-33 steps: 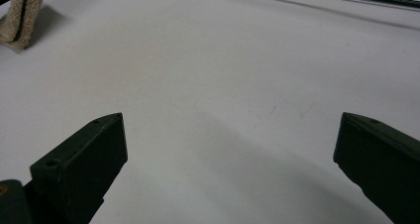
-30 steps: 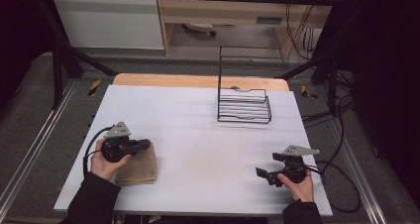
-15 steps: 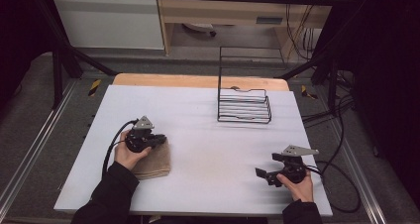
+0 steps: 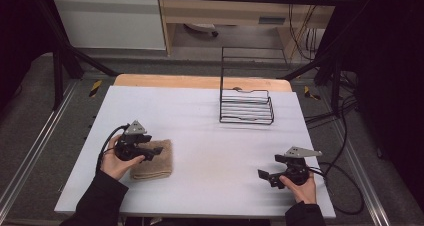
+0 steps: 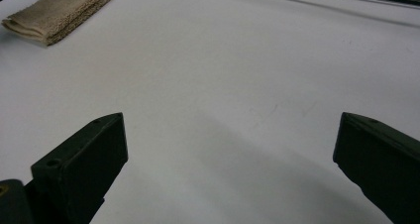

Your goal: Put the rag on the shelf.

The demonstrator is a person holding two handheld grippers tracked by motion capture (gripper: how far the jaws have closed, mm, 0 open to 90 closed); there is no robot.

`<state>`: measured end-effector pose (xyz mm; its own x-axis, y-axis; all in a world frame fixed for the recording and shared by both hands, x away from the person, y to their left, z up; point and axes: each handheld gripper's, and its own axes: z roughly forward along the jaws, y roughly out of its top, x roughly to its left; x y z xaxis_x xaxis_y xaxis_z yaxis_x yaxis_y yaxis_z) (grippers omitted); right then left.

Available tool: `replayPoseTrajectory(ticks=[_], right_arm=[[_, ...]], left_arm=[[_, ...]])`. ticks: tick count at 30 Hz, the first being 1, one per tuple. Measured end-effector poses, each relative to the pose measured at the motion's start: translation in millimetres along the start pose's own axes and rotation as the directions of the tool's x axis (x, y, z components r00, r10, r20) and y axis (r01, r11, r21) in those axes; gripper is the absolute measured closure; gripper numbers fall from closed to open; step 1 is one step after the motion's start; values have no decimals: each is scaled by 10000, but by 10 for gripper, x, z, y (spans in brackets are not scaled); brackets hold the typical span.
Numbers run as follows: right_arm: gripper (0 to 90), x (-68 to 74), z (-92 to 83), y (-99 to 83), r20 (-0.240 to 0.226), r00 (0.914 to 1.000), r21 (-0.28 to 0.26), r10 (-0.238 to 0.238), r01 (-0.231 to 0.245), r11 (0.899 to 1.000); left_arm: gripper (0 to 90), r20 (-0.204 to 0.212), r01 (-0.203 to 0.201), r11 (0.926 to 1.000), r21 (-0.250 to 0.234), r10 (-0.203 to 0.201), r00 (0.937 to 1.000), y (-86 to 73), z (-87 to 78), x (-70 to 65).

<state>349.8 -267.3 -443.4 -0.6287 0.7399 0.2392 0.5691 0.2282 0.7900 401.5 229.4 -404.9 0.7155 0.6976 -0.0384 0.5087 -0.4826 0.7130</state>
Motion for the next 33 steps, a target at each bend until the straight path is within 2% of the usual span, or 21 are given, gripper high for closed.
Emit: replayPoseTrajectory(ticks=[5, 7, 8, 9, 11, 12, 13, 14, 15, 18, 23, 26, 29, 33], right_arm=[[10, 1, -3, -1, 12, 10000, 12, 11, -11, 10000], [10, 2, -3, 0, 16, 10000, 21, 33, -33, 10000], [10, 0, -2, -1, 3, 10000, 28, -20, 20, 10000], [10, 0, -2, -1, 3, 10000, 28, -20, 20, 10000], [10, 3, -5, -1, 7, 10000, 26, -6, 6, 10000], [10, 2, -8, -1, 9, 10000, 16, -7, 7, 10000], [11, 0, -12, 0, -2, 10000, 2, -4, 4, 10000], [11, 0, -12, 0, -2, 10000, 2, -4, 4, 10000], [10, 0, -11, 0, -13, 10000, 16, -22, 22, 10000], [10, 1, -10, 0, -9, 10000, 32, -25, 25, 10000], [10, 2, -14, -1, -25, 10000, -22, 1, -1, 10000], [10, 2, -12, -1, -14, 10000, -9, -27, 27, 10000], [10, 3, -11, 0, -24, 10000, -12, -11, 11, 10000], [10, 6, -11, 1, -34, 10000, -25, 24, -24, 10000]], left_arm=[[296, 722, -322, 9990, 308, 299, 9969, -91, 16, -278], [338, 907, -460, 9982, 394, 423, 9950, -110, 35, -378], [389, 907, -614, 9970, 480, 569, 9942, -111, 46, -423], [389, 904, -745, 9956, 566, 692, 9935, -110, 56, -460], [450, 941, -802, 9948, 629, 741, 9928, -120, 82, -509], [482, 1072, -759, 9946, 702, 681, 9919, -128, 100, -523], [556, 1158, -778, 9936, 815, 681, 9909, -137, 117, -530], [556, 1177, -768, 9932, 876, 663, 9908, -150, 136, -541], [594, 1144, -840, 9919, 948, 729, 9908, -162, 154, -550], [623, 1142, -995, 9881, 1171, 862, 9897, -189, 198, -577], [637, 1013, -1227, 9845, 1256, 1103, 9887, -224, 243, -598], [674, 977, -1220, 9853, 1194, 1106, 9890, -237, 256, -585], [721, 907, -918, 9895, 1113, 819, 9925, -249, 259, -567], [784, 766, -875, 9903, 1080, 795, 9939, -254, 264, -549]])
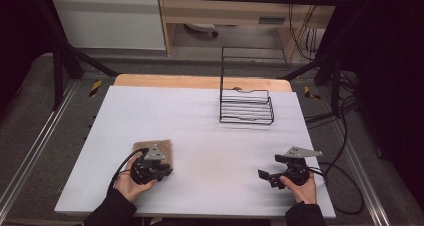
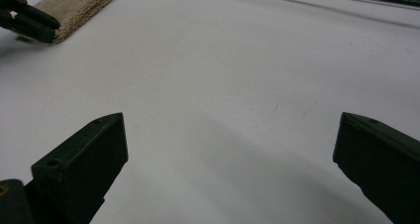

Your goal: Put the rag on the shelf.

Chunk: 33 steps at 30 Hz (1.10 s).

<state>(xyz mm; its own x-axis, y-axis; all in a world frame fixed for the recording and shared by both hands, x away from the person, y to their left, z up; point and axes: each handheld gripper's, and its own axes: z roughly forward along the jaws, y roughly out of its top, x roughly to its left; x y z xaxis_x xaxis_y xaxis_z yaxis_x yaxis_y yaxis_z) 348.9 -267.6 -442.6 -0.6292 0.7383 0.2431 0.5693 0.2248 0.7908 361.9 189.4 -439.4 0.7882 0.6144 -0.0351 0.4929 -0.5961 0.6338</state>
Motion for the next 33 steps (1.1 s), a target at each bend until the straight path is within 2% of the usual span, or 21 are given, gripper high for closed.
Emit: replayPoseTrajectory(ticks=[5, 8, 12, 17, 20, 25, 33], right_arm=[[10, -3, 1, 0, 11, 10000, 13, -39, 39, 10000], [11, 0, 5, -1, -9, 10000, 42, -13, 13, 10000], [10, 1, 5, -1, -31, 10000, 36, -12, 12, 10000], [11, 0, 6, 0, -30, 10000, 32, -14, 14, 10000], [11, -6, 5, 4, -24, 10000, 14, -4, 4, 10000], [11, 0, 23, 3, -56, 10000, 43, 11, -11, 10000], [13, 6, 32, 11, -97, 9999, -3, -36, 36, 10000]], left_arm=[[842, -94, -58, 10000, 53, 58, 9999, 17, 3, -13], [858, 13, 2, 10000, 68, -2, 10000, 32, -5, 5], [867, 317, 419, 9981, -450, -405, 9987, 37, -67, 44], [871, 437, 755, 9887, -1296, -703, 9966, 108, -214, 50], [872, 507, 908, 9833, -1580, -838, 9952, 165, -262, 47], [872, 566, 982, 9809, -1681, -899, 9943, 285, -242, -35], [872, 834, 1033, 9790, -1755, -898, 9925, 654, -83, -274]])
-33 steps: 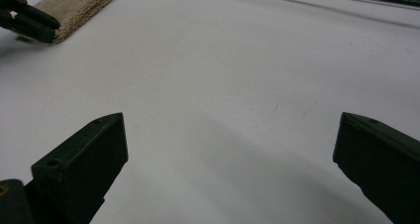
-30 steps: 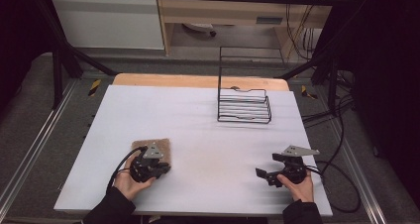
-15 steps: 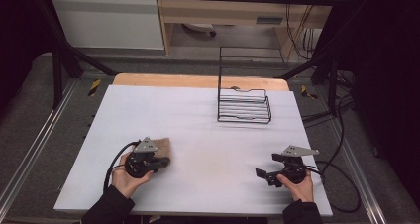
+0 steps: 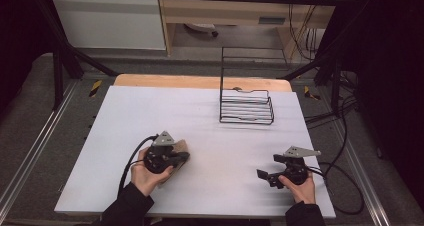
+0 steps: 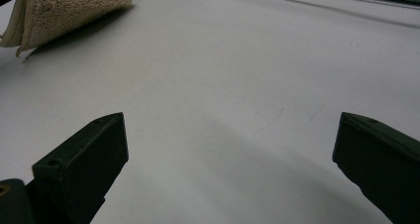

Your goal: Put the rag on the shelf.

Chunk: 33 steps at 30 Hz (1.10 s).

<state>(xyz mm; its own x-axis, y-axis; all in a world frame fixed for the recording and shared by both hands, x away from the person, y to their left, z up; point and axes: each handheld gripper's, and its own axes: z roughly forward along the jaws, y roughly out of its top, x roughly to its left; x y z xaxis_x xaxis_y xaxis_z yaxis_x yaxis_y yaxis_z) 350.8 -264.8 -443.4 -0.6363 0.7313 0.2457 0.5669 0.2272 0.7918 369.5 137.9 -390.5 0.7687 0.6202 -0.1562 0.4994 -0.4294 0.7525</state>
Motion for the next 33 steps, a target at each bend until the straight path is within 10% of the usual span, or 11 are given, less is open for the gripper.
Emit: replayPoseTrajectory(ticks=[19, 26, 33], right_arm=[[19, 19, 31, 0, 86, 9999, 62, -77, 77, 10000], [20, 30, 43, -10, 127, 9999, 130, -63, 62, 9999], [20, 36, 66, -14, 238, 9997, 118, -4, 1, 9999]], left_arm=[[853, 444, -194, 9981, 584, 168, 9989, 195, 862, -170], [611, 57, -924, 9937, 640, 922, 9957, 199, 565, -55], [487, -934, -616, 9918, 1121, 722, 9930, 43, 139, 403]])
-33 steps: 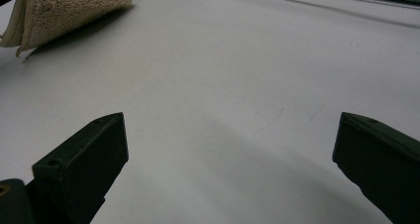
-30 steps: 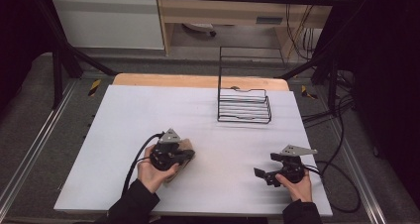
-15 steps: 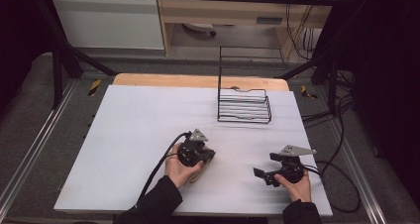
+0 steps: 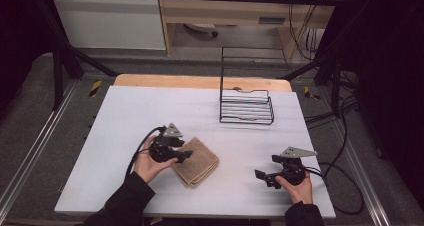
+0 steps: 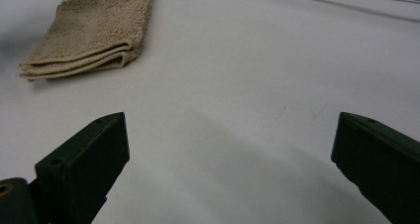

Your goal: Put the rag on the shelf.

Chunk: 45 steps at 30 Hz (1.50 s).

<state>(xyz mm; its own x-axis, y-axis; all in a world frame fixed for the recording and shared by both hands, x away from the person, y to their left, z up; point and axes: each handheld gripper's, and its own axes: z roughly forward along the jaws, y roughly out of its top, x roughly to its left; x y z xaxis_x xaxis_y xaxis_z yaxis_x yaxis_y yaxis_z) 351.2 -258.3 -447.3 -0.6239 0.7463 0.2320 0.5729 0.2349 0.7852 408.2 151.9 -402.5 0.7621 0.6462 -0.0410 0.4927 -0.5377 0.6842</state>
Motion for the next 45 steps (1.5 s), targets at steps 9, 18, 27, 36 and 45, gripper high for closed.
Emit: replayPoseTrajectory(ticks=[9, 18, 27, 36, 45], right_arm=[[9, 81, 70, 45, 324, 9995, 47, -61, 60, 10000], [26, 329, 306, 215, 674, 9977, 42, 47, -50, 10000], [182, 701, 770, 403, 412, 9991, 264, 95, -106, 9996], [412, 886, 1099, 463, 606, 9981, 479, 124, -153, 9987], [638, 937, 1116, 458, 300, 9965, 721, 777, -797, 9942]], left_arm=[[580, 303, 787, 9931, 872, -816, 9962, -361, 32, 255], [780, 887, 903, 9928, 781, -972, 9913, -454, 38, 224], [837, 1040, 1029, 9927, 631, -1091, 9886, -483, 51, 231], [838, 867, 838, 9954, 474, -877, 9924, -502, 54, 202], [851, 886, 931, 9944, 492, -972, 9913, -499, 50, 208]])
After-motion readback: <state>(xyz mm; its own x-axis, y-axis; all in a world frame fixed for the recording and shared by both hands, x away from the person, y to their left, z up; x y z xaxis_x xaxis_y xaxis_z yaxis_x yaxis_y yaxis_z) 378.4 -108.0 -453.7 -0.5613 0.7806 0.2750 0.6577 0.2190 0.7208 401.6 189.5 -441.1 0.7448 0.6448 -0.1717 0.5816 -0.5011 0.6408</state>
